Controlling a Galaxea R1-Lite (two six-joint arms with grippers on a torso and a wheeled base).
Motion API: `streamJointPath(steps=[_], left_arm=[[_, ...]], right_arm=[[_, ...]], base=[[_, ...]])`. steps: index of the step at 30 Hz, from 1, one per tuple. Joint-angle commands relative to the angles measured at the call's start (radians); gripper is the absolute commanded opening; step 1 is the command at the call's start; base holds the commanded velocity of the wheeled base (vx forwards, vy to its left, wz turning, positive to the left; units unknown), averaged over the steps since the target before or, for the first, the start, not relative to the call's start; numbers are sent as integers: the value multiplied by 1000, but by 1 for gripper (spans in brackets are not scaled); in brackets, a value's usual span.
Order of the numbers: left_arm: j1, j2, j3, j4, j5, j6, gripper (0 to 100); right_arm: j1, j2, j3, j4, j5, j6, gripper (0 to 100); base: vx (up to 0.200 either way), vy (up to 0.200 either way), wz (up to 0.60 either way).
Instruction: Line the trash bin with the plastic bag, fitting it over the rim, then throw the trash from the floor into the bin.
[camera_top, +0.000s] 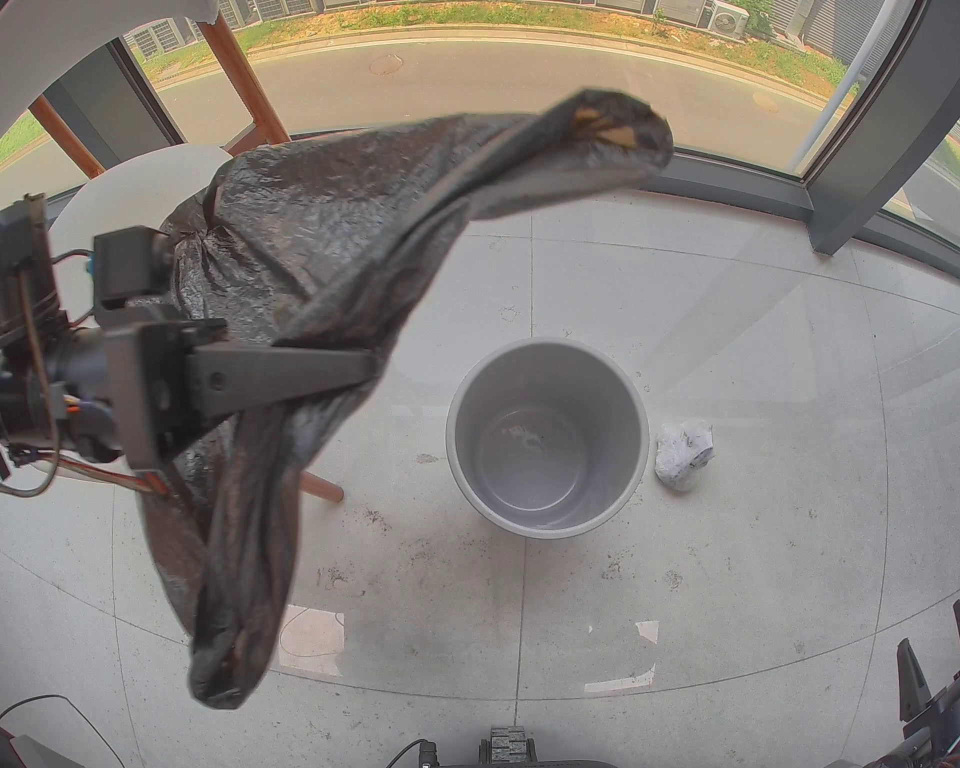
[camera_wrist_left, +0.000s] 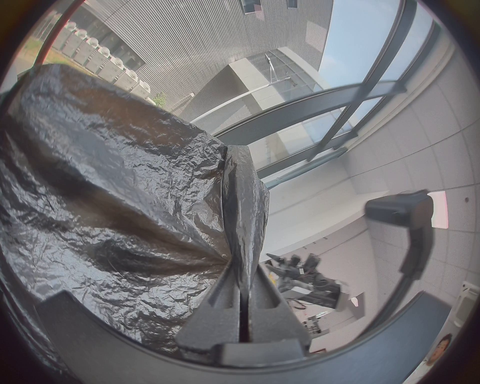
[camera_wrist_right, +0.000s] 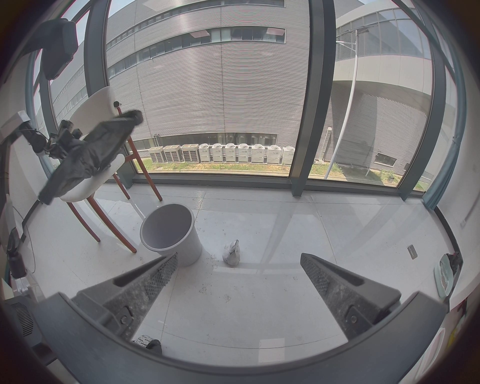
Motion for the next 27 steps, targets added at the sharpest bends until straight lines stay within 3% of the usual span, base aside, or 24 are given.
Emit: streamJointPath(steps=[1,4,9,11,14,19,27], left_arm=[[-250,232,-143,-16,209,22,0],[-322,262,-211,-16,223,-80,0],[-397,288,-241,-16,224,-173,0],[-403,336,-235,-16,223,-182,0],[-395,379,-243,-17,223,-178,0],[-348,450,-241,-105,207,-144,0],[-276,506,-246,-169,206,-98,0]], right_arm=[[-1,-4,18,-2,18,-6,100],[30,33,-111,-71,46,88,100],[266,228,-209,-94,21,137,100],[382,258,-252,-94,-71,161,100],[485,300,-294,-96,-152,170,100],[501,314,-355,-79,-165,229,100],[502,312,-361,-66,-154,230,100]], base=[[0,0,0],[0,0,0],[0,0,0],[0,0,0],[0,0,0],[0,0,0],[0,0,0]])
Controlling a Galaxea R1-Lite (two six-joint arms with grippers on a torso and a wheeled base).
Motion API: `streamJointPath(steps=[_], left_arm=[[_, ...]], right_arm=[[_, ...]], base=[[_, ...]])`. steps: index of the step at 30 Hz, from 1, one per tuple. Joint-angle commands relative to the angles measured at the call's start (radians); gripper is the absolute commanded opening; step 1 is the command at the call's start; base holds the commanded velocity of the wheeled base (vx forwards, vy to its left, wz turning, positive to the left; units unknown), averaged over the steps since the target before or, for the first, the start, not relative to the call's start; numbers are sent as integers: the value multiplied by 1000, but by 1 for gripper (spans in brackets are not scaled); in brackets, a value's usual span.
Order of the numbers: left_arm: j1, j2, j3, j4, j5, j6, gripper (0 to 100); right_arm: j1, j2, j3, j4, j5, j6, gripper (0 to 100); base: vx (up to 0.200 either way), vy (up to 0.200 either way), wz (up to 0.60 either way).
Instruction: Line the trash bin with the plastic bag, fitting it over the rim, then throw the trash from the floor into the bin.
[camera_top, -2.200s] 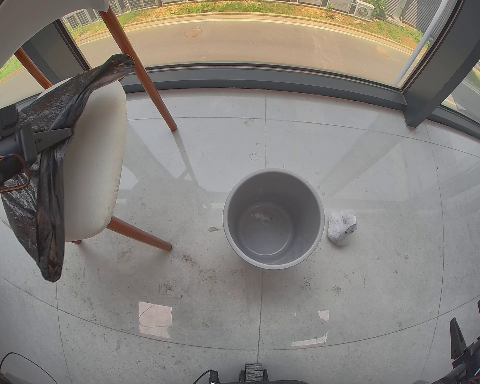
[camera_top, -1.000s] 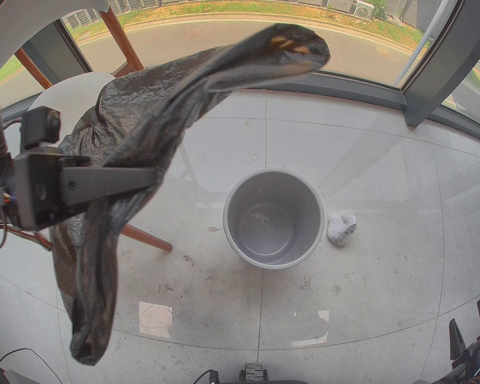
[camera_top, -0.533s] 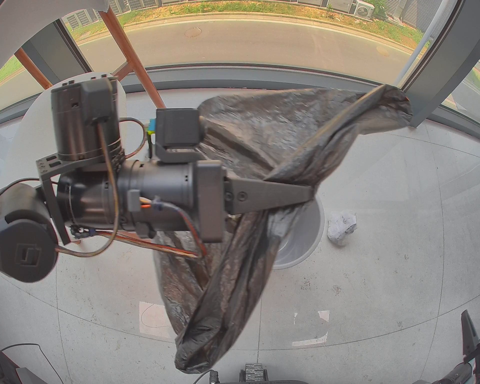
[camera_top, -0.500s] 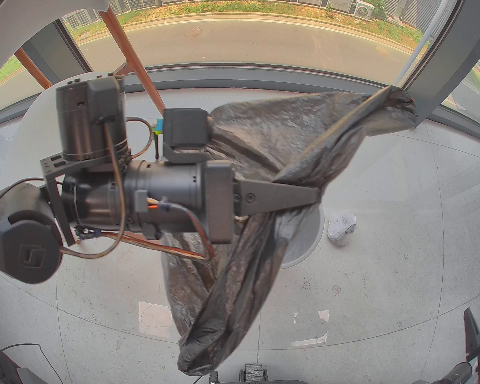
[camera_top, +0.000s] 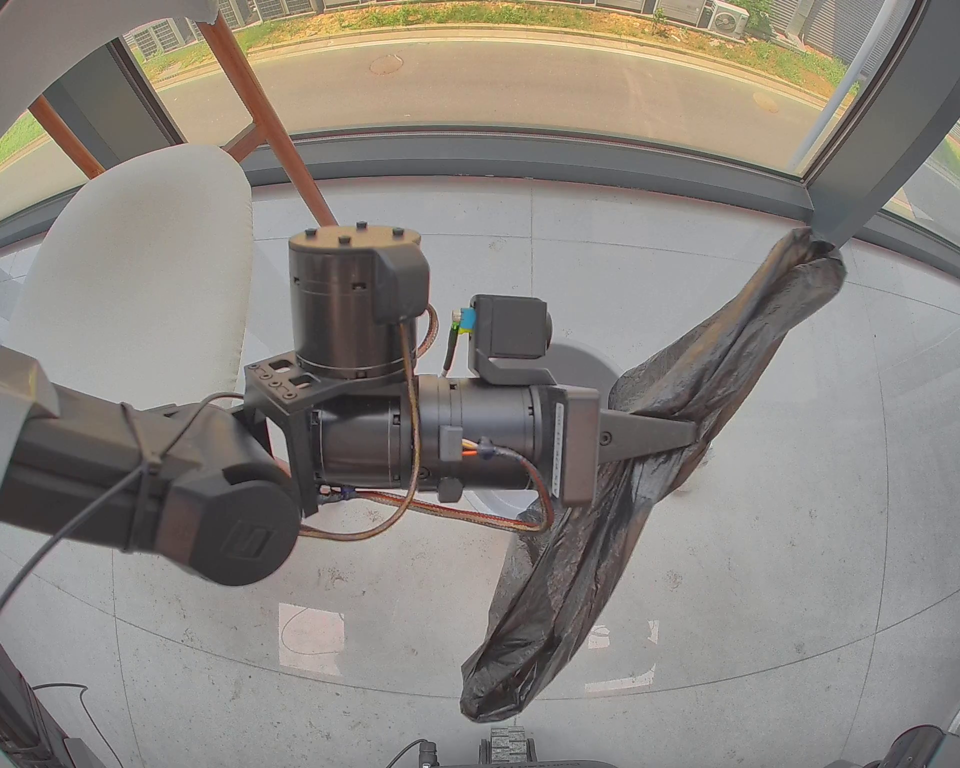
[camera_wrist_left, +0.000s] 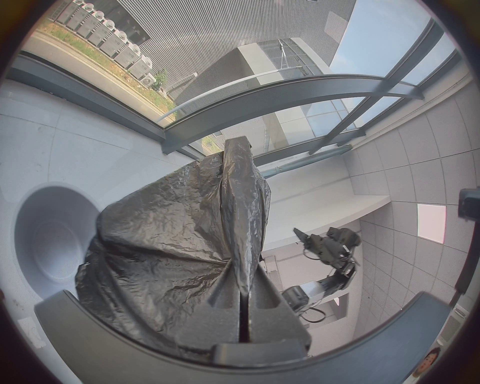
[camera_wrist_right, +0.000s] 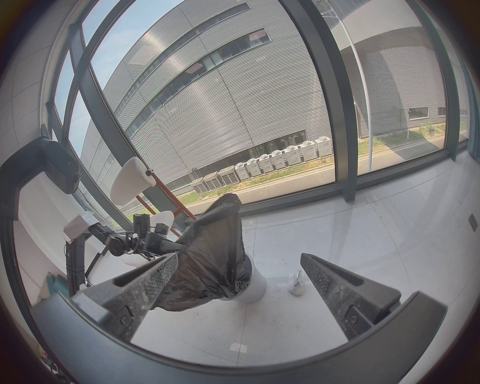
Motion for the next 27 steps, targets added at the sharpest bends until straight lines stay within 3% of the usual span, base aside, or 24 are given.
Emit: streamJointPath(steps=[1,9,13,17,20,21,22,24,27], left_arm=[[39,48,-4,-2,-1,8,0],[102,13,-18,1,-1,55,0],[114,0,-61,6,-1,58,0],[111,2,-59,6,3,66,0],[108,7,-58,6,23,141,0],[100,11,-55,9,62,221,0],[99,13,-55,10,66,225,0],[46,13,-26,10,158,245,0],[28,8,22,9,178,248,0]], right_arm=[[8,33,-21,9,1,3,100],[22,161,-130,4,89,6,100],[28,349,-312,7,172,65,100],[19,521,-397,13,165,185,100],[-9,627,-429,13,164,205,100],[-47,727,-472,24,165,207,100],[-50,734,-477,25,165,207,100],[-81,892,-569,56,173,222,100],[-81,1041,-658,81,170,285,100]], base=[[0,0,0],[0,0,0],[0,0,0],[0,0,0],[0,0,0],[0,0,0],[0,0,0],[0,0,0],[0,0,0]])
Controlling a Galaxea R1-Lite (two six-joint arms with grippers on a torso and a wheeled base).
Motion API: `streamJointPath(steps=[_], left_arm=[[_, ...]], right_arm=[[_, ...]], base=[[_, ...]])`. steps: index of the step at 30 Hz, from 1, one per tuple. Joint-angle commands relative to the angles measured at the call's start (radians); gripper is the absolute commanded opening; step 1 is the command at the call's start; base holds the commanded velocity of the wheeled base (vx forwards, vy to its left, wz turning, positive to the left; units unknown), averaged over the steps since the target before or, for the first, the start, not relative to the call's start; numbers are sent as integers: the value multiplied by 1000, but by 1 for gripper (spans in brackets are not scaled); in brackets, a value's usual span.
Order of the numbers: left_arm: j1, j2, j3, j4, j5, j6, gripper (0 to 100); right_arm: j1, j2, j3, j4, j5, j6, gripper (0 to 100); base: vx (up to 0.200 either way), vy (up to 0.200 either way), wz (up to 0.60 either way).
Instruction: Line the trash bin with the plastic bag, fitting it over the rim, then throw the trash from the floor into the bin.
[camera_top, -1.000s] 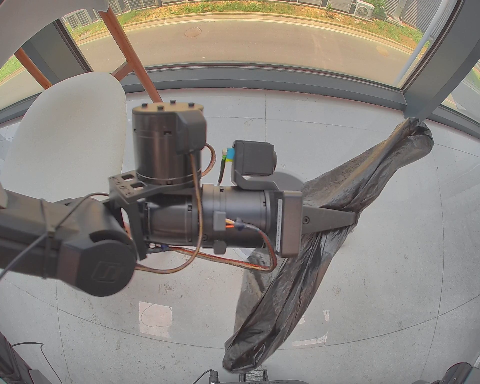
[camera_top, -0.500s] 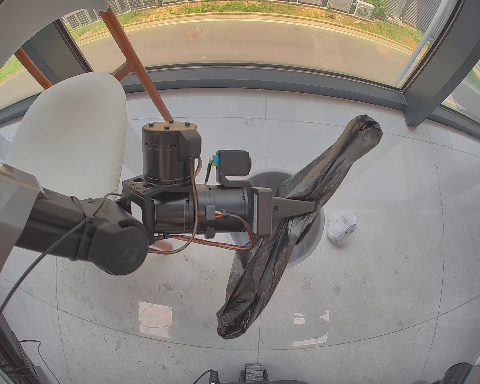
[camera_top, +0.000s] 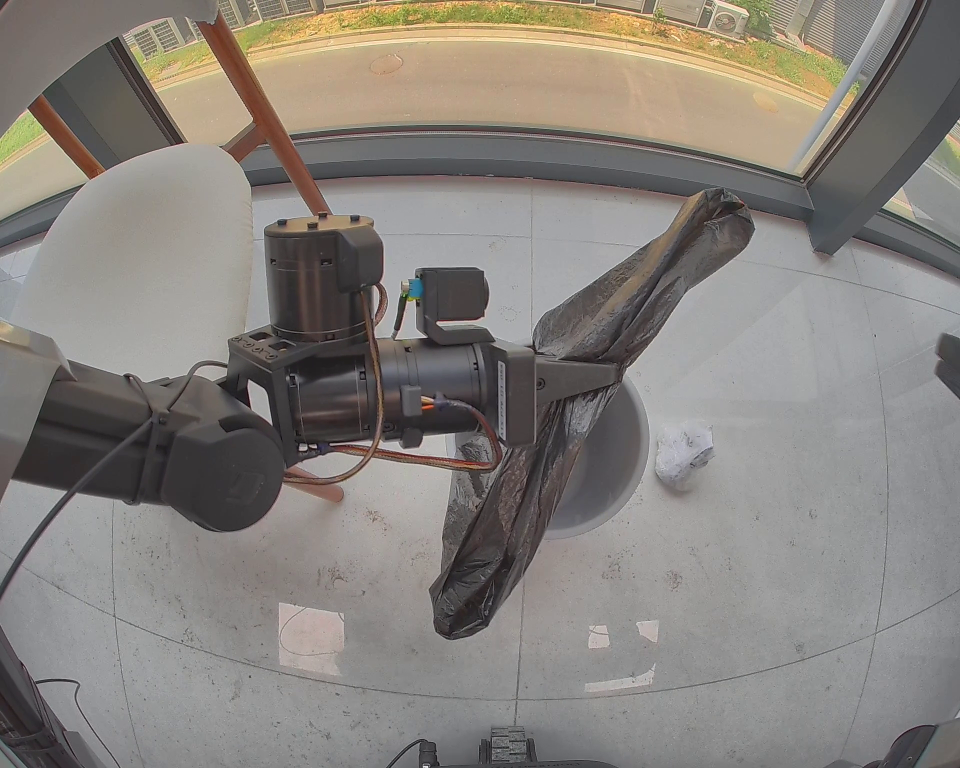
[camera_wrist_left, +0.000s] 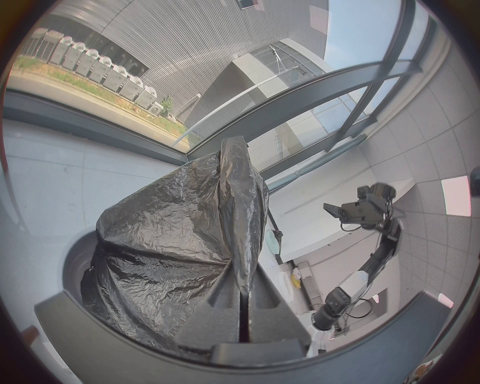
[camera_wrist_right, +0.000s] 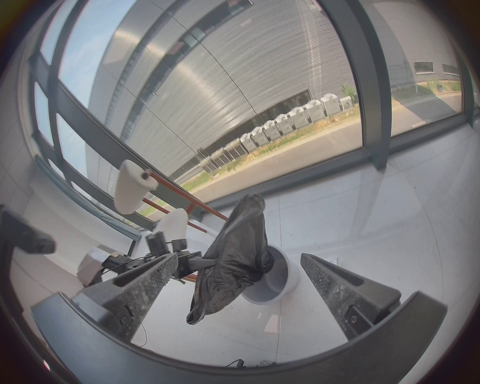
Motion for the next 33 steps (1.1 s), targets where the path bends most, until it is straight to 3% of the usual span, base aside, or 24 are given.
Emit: streamJointPath(steps=[1,10,13,24,33], left_arm=[[-65,-6,68,-1,86,65,0],[-74,-2,74,-2,91,68,0],[-73,0,76,-4,92,68,0],[-70,4,74,-5,95,68,0],[-67,30,74,-2,117,68,0]], right_arm=[[-55,436,-238,46,8,114,100],[-56,640,-392,44,2,167,100],[-78,679,-458,50,-3,236,100],[-161,664,-514,101,0,259,100],[-156,604,-507,106,25,262,100]], base=[[0,0,0],[0,0,0],[0,0,0],[0,0,0],[0,0,0]])
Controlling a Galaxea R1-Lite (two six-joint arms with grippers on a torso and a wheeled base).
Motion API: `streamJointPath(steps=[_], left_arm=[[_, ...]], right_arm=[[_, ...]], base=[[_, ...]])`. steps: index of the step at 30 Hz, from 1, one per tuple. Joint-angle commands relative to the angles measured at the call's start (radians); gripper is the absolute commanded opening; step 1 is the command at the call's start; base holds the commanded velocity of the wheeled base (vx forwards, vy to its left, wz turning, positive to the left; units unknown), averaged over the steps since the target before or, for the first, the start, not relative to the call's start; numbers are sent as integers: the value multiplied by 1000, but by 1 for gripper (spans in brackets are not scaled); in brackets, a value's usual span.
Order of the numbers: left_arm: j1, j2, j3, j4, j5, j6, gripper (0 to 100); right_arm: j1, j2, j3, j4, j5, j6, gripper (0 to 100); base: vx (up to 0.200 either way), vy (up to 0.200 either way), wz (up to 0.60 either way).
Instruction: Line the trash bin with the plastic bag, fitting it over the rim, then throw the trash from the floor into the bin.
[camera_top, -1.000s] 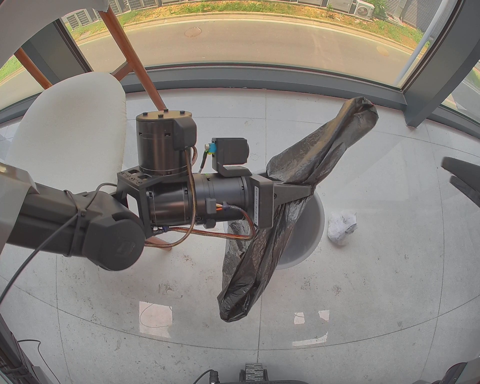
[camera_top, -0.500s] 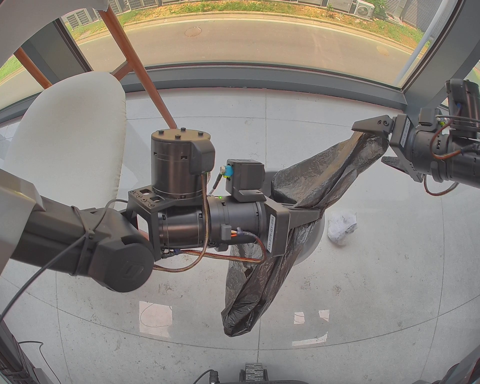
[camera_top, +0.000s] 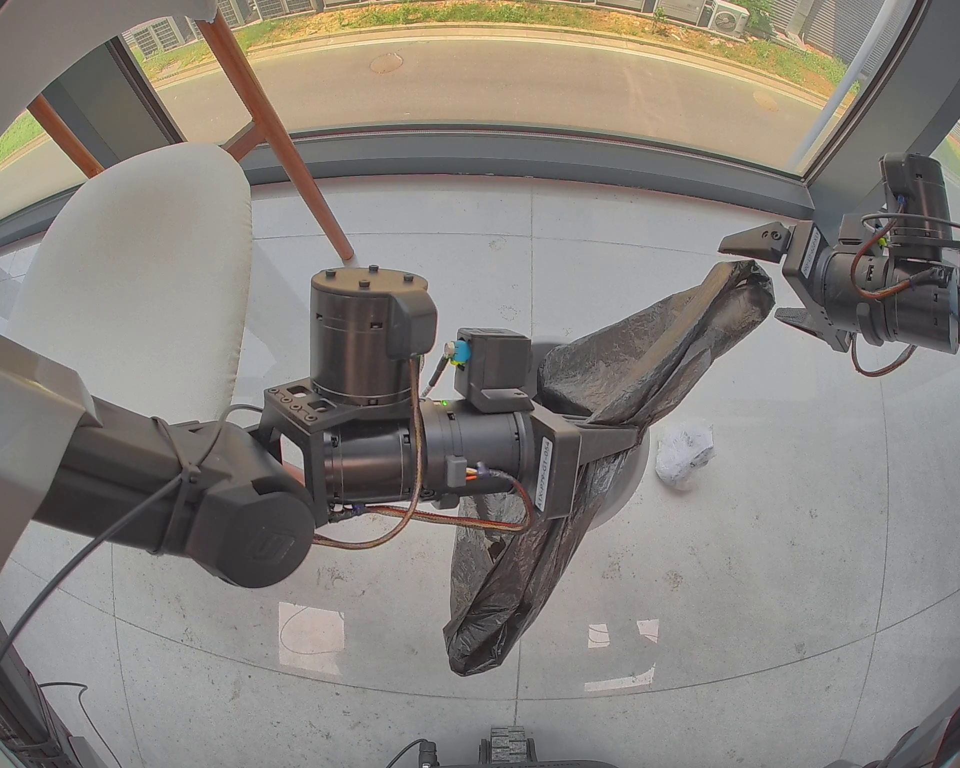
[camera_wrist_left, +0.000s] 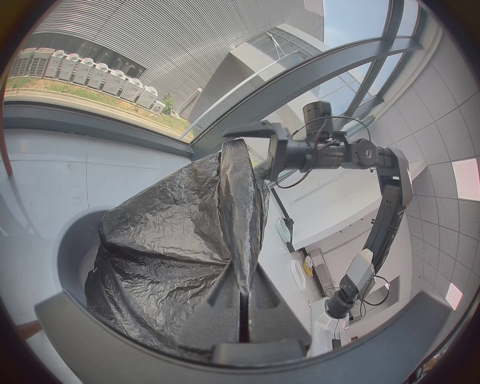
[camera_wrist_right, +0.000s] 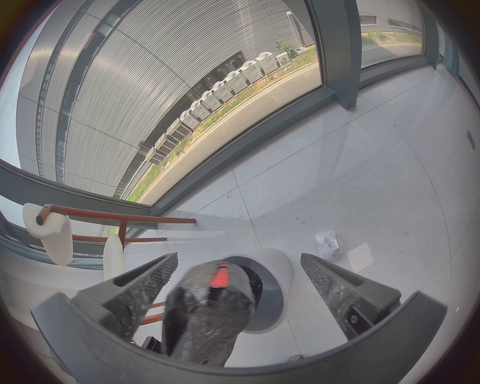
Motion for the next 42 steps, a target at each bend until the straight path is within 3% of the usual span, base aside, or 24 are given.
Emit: streamJointPath(steps=[1,17,36,42], left_arm=[[1,17,-1,1,8,-1,0],[63,33,-22,2,9,-1,0],[57,25,-22,-1,9,-2,0],[57,25,-22,-5,9,-2,0]], right_arm=[[6,-43,8,3,3,0,100],[5,-67,131,-4,0,-6,100],[55,45,79,-18,-1,-4,100],[71,102,68,-81,-18,-3,100]], base=[[0,0,0],[0,0,0],[0,0,0],[0,0,0]])
